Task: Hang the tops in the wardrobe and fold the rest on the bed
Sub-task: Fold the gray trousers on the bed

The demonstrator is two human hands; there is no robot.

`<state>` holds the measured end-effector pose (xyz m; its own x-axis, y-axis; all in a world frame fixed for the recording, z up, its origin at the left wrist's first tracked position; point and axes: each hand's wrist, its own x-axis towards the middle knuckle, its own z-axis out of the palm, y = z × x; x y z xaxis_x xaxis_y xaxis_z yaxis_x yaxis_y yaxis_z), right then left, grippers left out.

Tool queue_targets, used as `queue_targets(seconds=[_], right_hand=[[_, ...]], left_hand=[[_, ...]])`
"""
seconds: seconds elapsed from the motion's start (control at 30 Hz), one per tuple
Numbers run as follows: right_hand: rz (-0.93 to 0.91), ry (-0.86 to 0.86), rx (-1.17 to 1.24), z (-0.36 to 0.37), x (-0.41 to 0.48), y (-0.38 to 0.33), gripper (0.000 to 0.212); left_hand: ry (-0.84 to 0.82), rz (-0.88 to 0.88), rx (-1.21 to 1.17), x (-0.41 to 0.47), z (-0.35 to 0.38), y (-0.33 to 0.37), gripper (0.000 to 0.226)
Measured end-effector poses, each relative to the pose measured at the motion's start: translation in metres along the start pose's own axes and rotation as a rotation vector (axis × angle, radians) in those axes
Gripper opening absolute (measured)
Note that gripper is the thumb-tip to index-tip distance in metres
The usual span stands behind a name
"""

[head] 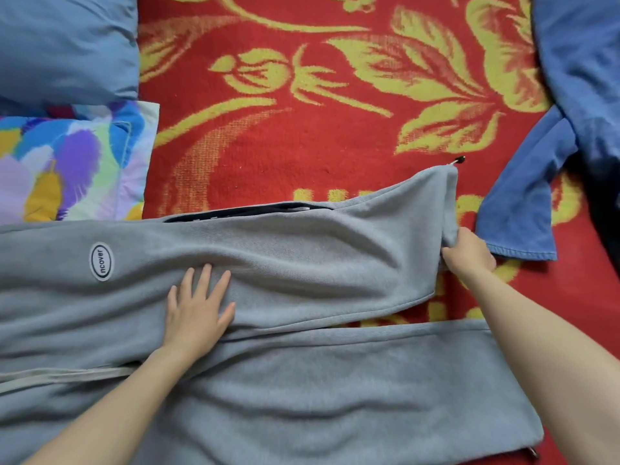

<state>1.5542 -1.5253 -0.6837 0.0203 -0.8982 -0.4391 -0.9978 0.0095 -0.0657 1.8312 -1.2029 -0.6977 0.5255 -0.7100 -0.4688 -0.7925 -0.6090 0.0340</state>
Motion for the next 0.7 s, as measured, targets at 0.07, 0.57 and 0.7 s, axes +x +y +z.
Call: queue_targets(seconds=[0.07, 0.57, 0.7], right_hand=[[0.031, 0.163, -0.069, -0.016, -0.002, 0.013, 0.03], [-0.547, 0.008, -0.475, 0.006, -0.006, -0.046, 0.058], [-0.503, 0.051, -0.621, 0.002, -0.004, -0.051, 0.054]], left_hand=[[-0.02, -0.024, 0.028, 0.003, 0.001, -0.003, 0.058], [0.064, -0.123, 0.142, 0.058, -0.05, -0.069, 0.06], [0.044, -0.183, 0.195, 0.078, -0.066, -0.087, 0.064]])
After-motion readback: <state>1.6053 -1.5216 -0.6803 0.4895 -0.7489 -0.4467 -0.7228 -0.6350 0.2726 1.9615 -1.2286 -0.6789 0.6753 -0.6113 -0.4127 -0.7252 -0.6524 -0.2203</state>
